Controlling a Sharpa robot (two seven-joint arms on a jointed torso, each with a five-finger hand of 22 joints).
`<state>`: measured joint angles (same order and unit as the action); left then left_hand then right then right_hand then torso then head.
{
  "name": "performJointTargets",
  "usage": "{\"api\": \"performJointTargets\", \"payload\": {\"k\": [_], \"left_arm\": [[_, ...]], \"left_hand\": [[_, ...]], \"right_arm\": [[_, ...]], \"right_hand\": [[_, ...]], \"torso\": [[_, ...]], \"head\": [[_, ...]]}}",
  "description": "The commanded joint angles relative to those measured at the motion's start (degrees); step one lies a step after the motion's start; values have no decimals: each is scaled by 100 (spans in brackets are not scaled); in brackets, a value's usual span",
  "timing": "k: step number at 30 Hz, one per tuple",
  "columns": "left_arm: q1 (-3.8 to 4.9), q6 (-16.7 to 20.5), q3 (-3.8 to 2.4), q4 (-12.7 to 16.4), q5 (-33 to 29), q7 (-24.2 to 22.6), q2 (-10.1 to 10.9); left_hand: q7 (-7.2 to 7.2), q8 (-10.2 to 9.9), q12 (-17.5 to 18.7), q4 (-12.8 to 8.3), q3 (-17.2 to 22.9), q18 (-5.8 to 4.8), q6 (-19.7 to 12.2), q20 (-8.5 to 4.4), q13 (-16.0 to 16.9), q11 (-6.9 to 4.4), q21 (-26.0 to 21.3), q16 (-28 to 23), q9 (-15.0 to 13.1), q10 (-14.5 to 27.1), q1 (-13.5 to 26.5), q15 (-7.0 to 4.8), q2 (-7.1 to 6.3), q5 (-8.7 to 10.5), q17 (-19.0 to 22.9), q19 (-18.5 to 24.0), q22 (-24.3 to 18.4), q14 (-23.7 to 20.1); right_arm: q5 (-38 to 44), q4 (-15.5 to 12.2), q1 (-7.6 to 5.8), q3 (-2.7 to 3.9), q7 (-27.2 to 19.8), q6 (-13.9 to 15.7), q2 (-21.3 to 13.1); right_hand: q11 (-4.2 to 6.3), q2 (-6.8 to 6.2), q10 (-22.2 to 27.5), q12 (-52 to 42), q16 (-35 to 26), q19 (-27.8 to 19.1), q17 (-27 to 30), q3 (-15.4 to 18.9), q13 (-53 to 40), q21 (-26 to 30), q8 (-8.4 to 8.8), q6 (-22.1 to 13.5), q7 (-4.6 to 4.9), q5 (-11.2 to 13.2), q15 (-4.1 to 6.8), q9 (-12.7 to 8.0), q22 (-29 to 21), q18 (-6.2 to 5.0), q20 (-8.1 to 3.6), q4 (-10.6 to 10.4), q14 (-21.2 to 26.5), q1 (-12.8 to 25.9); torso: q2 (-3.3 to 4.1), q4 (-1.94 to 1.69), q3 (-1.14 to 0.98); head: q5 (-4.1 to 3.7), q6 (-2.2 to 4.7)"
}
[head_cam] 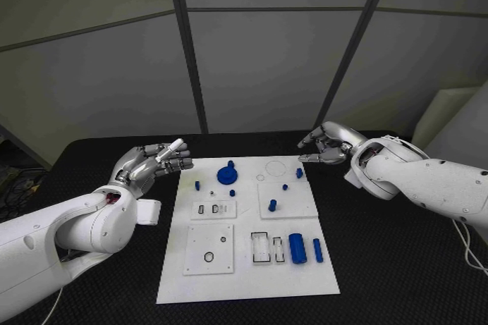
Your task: Assemble the parts on the task board
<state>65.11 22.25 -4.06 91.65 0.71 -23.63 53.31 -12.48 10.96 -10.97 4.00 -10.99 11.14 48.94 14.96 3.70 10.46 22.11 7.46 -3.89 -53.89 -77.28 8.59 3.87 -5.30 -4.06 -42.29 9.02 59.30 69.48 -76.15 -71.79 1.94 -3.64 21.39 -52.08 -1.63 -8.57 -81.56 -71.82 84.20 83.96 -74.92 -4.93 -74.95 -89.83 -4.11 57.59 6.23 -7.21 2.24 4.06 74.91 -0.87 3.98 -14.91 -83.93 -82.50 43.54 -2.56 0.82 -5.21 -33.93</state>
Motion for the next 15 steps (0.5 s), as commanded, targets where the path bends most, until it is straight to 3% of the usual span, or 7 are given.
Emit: {"api": "performJointTargets", "payload": {"k": [1, 6, 11, 15], "left_arm": [[6, -78, -4, -46, 32, -50, -22], [3, -83, -4, -98, 32, -62, -50], [1, -80, -4, -124, 32, -50, -77], [0, -72, -4, -122, 32, -38, -82]], "left_hand": [[-69, -18, 15, -35, -13, -62, 24, 1, 4, 9, 40, -32, -6, -42, 8, -4, 64, -23, -6, -35, 7, 36], [-67, -19, 17, -33, -20, -62, 27, -1, 4, 8, 42, -36, -7, -46, 17, -4, 68, -14, -6, -37, 7, 38], [-66, -19, 18, -32, -24, -63, 28, -1, 4, 8, 44, -39, -7, -48, 24, -4, 71, -6, -5, -39, 7, 39], [-66, -19, 18, -32, -24, -63, 28, -1, 4, 8, 44, -39, -7, -48, 24, -4, 71, -6, -5, -39, 7, 39]], "right_arm": [[-505, 72, 34, -1, -307, -95, -35], [-583, 269, 119, -1, -310, -232, 23], [-601, 428, 220, -2, -294, -297, 125], [-533, 523, 261, -3, -216, -403, 194]], "right_hand": [[-4, -8, -6, -4, 28, 604, -521, -1, -61, -17, 40, -36, 28, -40, 21, -10, 1509, 87, 2, 38, -379, -78], [-5, -7, -4, 2, 28, 604, -523, -1, -56, -17, 42, -42, 30, -42, 19, -11, 1509, 87, 2, 41, -380, -89], [-10, 6, -1, 12, 26, 604, -521, -14, -50, -17, 49, -72, 37, -47, 16, -18, 1509, 87, 5, 69, -379, -153], [-13, -10, 20, 59, 7, 604, -495, -25, -17, -17, 48, -93, 41, -46, 13, -19, 1509, 87, 8, 147, -371, -274]], "torso": [[1, 13, -7], [1, 8, 11], [1, -14, 25], [5, -31, 23]], "head": [[-13, -11], [49, -53], [35, -80], [4, -86]]}}
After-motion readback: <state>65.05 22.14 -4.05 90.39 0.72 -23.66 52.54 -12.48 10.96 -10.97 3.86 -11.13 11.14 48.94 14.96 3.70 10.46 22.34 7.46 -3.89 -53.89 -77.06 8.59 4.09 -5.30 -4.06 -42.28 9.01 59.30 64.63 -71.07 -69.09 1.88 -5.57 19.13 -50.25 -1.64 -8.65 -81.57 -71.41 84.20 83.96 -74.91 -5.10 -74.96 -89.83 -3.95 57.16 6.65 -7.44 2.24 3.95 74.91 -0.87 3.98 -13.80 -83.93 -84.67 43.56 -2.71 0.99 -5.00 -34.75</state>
